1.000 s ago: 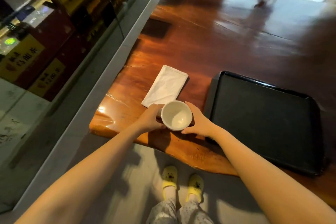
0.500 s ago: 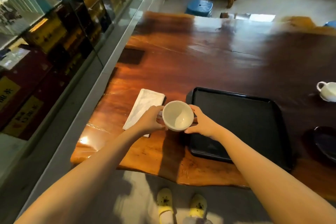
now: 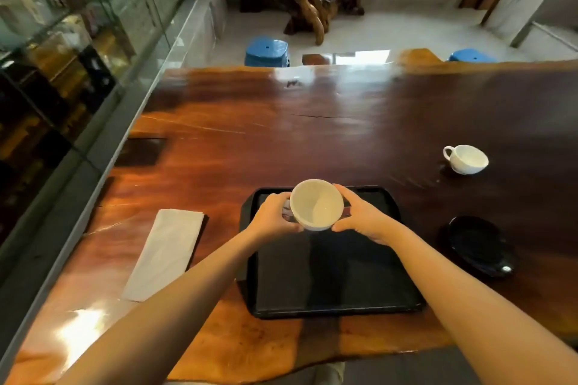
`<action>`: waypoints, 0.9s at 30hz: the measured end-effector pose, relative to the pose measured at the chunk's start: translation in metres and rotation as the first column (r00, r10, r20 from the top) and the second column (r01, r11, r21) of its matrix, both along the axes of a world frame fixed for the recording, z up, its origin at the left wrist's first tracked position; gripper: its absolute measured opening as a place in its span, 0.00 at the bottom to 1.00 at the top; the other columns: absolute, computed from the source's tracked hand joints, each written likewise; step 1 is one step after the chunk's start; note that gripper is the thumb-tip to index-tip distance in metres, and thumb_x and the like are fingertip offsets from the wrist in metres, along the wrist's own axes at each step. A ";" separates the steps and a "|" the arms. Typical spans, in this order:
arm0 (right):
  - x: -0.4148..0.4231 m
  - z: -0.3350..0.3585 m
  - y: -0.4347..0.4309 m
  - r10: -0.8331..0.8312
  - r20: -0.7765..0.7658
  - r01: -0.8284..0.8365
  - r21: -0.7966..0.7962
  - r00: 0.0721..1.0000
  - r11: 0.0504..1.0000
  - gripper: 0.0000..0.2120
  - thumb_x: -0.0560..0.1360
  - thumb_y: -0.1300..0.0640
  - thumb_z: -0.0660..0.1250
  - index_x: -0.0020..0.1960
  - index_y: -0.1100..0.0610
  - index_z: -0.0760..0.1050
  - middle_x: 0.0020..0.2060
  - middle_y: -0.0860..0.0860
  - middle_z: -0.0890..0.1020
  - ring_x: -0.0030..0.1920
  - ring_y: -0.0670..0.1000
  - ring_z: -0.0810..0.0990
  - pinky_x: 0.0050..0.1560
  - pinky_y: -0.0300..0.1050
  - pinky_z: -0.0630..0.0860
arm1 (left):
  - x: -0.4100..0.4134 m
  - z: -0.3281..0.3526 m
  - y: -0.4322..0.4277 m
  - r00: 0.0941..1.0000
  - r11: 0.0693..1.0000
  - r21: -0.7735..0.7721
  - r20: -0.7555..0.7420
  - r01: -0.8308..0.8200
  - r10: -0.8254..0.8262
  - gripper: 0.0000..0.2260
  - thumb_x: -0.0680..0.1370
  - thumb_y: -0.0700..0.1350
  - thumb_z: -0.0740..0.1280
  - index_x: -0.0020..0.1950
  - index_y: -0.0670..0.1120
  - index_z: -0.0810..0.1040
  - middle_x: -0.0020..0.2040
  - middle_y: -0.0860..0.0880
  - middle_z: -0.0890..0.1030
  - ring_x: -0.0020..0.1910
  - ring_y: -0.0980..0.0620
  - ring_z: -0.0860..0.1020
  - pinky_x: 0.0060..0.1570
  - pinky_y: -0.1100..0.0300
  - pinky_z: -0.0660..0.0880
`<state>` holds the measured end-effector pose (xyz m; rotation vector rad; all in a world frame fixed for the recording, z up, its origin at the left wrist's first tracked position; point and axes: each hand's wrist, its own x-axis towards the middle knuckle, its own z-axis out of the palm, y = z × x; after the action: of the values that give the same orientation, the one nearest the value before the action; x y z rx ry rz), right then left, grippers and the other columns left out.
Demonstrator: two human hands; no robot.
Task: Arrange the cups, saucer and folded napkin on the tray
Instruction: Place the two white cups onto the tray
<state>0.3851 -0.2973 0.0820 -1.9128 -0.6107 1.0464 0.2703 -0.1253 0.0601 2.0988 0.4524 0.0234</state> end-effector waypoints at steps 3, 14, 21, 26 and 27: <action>0.037 0.002 -0.020 -0.044 -0.019 0.044 -0.006 0.999 0.999 0.38 0.68 0.72 0.69 0.72 0.51 0.59 0.65 0.51 0.67 0.63 0.53 0.69 0.59 0.49 0.73 | 0.036 -0.003 -0.020 0.999 0.999 -0.025 -0.030 -0.024 0.023 0.27 0.66 0.37 0.76 0.63 0.42 0.74 0.56 0.48 0.77 0.52 0.54 0.75 0.51 0.59 0.76; 0.114 -0.042 -0.052 -0.140 -0.127 0.140 -0.004 0.982 0.990 0.35 0.67 0.76 0.63 0.64 0.45 0.63 0.61 0.49 0.69 0.63 0.52 0.68 0.57 0.46 0.71 | 0.118 -0.039 -0.067 0.982 0.991 -0.036 -0.147 -0.129 0.122 0.29 0.63 0.40 0.77 0.63 0.43 0.74 0.59 0.44 0.77 0.52 0.49 0.78 0.49 0.56 0.78; 0.125 -0.078 -0.062 -0.215 -0.173 0.200 -0.103 0.961 0.974 0.40 0.67 0.77 0.61 0.74 0.50 0.59 0.67 0.52 0.67 0.63 0.51 0.67 0.57 0.48 0.71 | 0.134 -0.072 -0.080 0.966 0.989 -0.077 -0.237 -0.123 0.102 0.28 0.65 0.38 0.76 0.63 0.42 0.73 0.57 0.45 0.78 0.53 0.47 0.78 0.45 0.59 0.75; 0.132 -0.093 -0.067 -0.243 -0.182 0.222 -0.130 0.953 0.966 0.41 0.67 0.78 0.60 0.73 0.49 0.60 0.67 0.52 0.68 0.67 0.55 0.67 0.56 0.49 0.73 | 0.143 -0.084 -0.085 0.956 0.994 -0.067 -0.285 -0.091 0.068 0.31 0.65 0.41 0.77 0.65 0.44 0.71 0.61 0.45 0.76 0.57 0.45 0.77 0.55 0.49 0.78; 0.134 -0.095 -0.068 -0.249 -0.177 0.226 -0.136 0.952 0.964 0.41 0.66 0.78 0.60 0.73 0.48 0.60 0.67 0.52 0.68 0.67 0.55 0.67 0.57 0.50 0.74 | 0.145 -0.086 -0.087 0.956 0.995 -0.066 -0.289 -0.081 0.059 0.30 0.65 0.41 0.77 0.65 0.44 0.71 0.61 0.45 0.76 0.58 0.45 0.76 0.56 0.48 0.77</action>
<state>0.5190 -0.3651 -0.0129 -1.8987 -0.2073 1.1117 0.4157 -0.2121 -0.0254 2.0159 0.6907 -0.2569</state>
